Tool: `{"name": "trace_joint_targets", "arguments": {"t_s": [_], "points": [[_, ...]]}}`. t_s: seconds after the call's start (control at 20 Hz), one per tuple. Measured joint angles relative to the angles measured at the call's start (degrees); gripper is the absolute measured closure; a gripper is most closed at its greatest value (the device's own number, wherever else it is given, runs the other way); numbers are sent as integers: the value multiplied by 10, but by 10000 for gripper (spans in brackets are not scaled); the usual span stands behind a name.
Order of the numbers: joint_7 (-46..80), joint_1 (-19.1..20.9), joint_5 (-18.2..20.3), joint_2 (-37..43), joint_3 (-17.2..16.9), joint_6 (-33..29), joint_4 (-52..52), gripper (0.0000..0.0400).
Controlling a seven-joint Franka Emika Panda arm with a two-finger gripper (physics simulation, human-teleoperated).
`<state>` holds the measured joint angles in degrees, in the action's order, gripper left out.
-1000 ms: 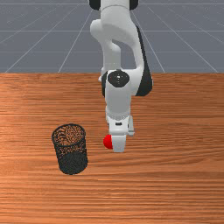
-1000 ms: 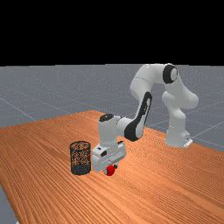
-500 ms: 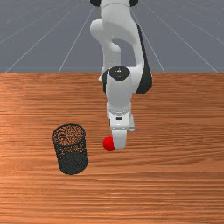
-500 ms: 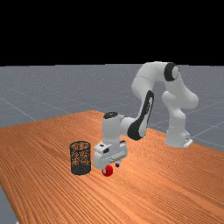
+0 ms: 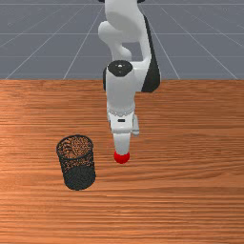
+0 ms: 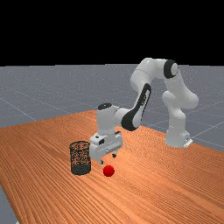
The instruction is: Put the ball into the container
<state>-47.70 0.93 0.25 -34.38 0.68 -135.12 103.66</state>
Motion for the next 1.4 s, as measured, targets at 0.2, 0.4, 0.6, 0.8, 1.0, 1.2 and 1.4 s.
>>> {"name": "trace_joint_targets", "arguments": {"t_s": [0.2, 0.4, 0.6, 0.8, 1.0, 1.2, 1.4], "points": [[7, 2, 2, -15, -3, 22, -20, 0], [27, -4, 7, -14, -4, -4, -5, 0], [22, -8, 4, -21, 0, 16, -19, 0], [22, -8, 4, -35, 0, 12, -26, 0], [29, -9, 6, -39, -1, -6, -22, 0], [47, -17, 7, -39, -2, -6, -22, 0], [51, -25, 5, -40, 1, -6, -23, 0]]}}
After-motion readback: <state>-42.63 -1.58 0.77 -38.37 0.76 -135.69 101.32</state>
